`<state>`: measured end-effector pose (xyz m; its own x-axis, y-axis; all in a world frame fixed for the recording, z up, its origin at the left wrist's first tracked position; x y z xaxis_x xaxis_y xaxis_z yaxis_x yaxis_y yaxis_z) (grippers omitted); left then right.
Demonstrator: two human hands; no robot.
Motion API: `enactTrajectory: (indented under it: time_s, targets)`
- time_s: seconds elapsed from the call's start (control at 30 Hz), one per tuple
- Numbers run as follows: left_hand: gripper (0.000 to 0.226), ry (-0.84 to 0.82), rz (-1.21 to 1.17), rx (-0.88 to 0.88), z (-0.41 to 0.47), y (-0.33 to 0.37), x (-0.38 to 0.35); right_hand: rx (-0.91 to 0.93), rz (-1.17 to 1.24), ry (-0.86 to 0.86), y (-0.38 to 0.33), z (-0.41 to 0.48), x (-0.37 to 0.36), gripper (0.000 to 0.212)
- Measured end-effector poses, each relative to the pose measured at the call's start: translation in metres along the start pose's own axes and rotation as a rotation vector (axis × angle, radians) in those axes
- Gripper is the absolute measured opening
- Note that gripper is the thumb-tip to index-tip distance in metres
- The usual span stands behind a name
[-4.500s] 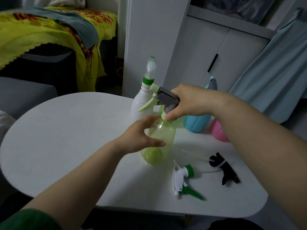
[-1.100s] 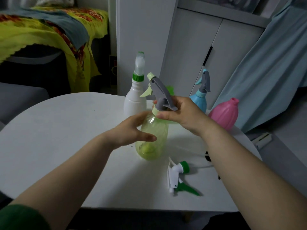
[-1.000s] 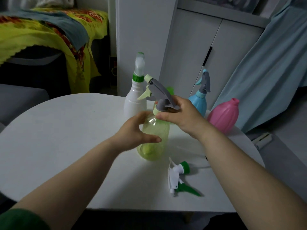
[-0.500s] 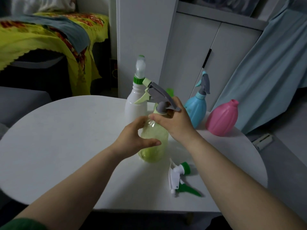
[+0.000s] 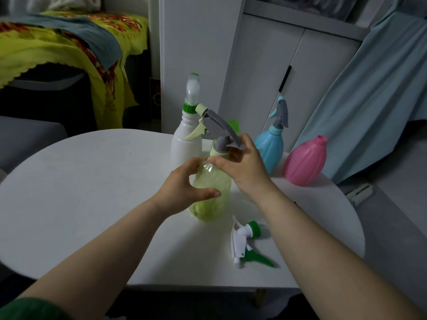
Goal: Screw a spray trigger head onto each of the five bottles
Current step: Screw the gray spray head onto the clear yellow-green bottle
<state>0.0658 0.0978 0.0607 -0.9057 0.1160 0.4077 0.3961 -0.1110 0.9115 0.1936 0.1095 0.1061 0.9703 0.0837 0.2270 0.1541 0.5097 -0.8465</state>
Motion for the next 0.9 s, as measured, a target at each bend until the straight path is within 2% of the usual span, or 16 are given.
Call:
enactTrajectory:
  time_s: [0.17,0.47,0.57,0.63,0.73,0.9]
  targets:
    - [0.066,-0.031,-0.020,0.005,0.002,0.000,0.001,-0.051,0.137,-0.149,-0.002,-0.002,0.003,0.029]
    - [0.069,-0.010,-0.016,0.013,0.002,-0.001,0.001,0.038,-0.041,-0.023,-0.005,0.005,0.010,0.027]
    - [0.068,-0.059,-0.008,0.020,0.004,0.001,0.001,-0.064,0.084,-0.285,-0.009,0.010,0.009,0.031]
    - [0.067,-0.079,-0.001,0.027,0.005,0.002,0.001,-0.089,0.061,-0.392,-0.012,0.014,0.007,0.023]
    - [0.068,-0.061,-0.006,0.021,0.005,0.001,0.002,-0.053,-0.045,-0.317,-0.013,0.014,0.005,0.013]
    - [0.069,-0.005,0.002,0.010,0.004,0.001,-0.001,0.052,-0.126,-0.150,-0.008,0.004,0.003,0.023]
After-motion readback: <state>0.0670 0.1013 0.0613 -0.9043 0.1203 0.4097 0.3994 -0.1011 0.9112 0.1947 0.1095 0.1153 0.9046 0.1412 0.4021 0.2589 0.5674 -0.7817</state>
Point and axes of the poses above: each hand's wrist, its own z-axis towards the middle knuckle, its own x-axis out of the back of the hand, y = z × x, the point moved 4 cm from there along z, towards the middle knuckle, and after that the axes turned 11 degrees about x, right-handed, at the moved point
